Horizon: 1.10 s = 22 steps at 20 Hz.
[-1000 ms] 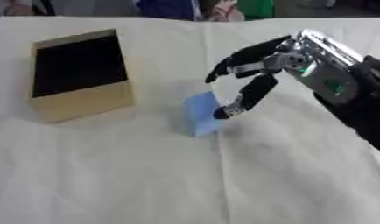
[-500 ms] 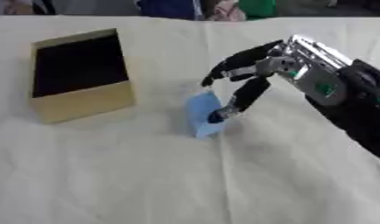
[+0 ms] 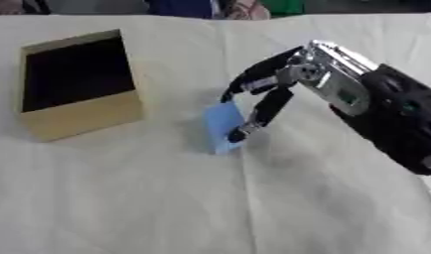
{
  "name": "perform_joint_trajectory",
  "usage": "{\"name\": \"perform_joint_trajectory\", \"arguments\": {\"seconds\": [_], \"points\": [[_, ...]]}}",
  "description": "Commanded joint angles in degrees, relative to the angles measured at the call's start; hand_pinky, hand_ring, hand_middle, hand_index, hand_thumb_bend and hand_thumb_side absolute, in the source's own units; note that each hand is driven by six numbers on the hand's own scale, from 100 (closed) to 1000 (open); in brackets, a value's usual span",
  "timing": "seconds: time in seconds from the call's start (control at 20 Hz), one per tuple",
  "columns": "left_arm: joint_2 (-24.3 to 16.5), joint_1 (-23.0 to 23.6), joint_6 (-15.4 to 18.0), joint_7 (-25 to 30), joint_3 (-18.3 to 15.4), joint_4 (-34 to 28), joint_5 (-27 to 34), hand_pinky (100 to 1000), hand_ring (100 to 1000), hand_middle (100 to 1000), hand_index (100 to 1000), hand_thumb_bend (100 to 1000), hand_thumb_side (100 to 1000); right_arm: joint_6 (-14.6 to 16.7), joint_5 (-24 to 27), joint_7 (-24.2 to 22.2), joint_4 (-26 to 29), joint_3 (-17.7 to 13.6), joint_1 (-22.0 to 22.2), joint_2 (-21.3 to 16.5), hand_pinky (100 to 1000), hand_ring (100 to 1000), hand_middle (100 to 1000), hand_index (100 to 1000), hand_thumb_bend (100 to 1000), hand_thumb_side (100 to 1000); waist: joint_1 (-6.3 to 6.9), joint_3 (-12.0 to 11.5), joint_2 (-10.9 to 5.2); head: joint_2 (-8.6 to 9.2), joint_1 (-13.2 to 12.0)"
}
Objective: Pick up objects on the table and place them in the box.
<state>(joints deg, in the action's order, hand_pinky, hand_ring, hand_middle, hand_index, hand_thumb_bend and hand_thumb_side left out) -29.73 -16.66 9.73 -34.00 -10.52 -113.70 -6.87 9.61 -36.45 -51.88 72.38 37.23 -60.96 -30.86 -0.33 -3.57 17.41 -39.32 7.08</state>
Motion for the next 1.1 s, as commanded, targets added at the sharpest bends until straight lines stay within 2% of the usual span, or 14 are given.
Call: {"name": "perform_joint_trajectory", "arguments": {"seconds": [0.05,0.2,0.55,0.7,1.1], "points": [[-1.0,-0.74,0.18,-0.01,-0.72,-0.89,0.09,718,888,665,789,105,997,0.93,-0.86,-0.09,-1.12,0.06,-1.59,0.2,1000,995,929,1000,576,929,0.11,-0.2,-0.87,0.06,0.95],[-0.93,-0.73,0.14,0.0,-0.76,-0.89,0.14,718,887,664,789,104,996,1.77,-1.58,-0.09,-2.68,0.32,-1.86,1.12,1000,992,925,1000,572,930,0.06,-0.32,-0.86,0.37,1.44],[-0.88,-0.63,0.07,-0.12,-0.92,-0.89,0.18,715,886,663,788,102,990,3.12,-1.21,-0.09,-3.64,0.57,-1.99,1.85,988,972,898,1000,462,846,-0.06,-0.45,-0.92,0.65,1.34],[-0.84,-0.62,-0.03,-0.22,-0.98,-0.89,0.2,714,885,661,788,102,989,2.98,-0.78,0.02,-4.05,0.62,-1.88,2.19,965,950,859,1000,358,774,-0.05,-0.55,-0.87,0.92,1.24],[-0.78,-0.43,-0.41,-0.44,-1.11,-0.89,0.31,709,881,656,787,100,985,1.47,1.79,2.33,-3.02,0.3,-1.76,1.94,932,917,802,950,101,742,-0.08,-0.48,-0.9,0.76,1.13]]}}
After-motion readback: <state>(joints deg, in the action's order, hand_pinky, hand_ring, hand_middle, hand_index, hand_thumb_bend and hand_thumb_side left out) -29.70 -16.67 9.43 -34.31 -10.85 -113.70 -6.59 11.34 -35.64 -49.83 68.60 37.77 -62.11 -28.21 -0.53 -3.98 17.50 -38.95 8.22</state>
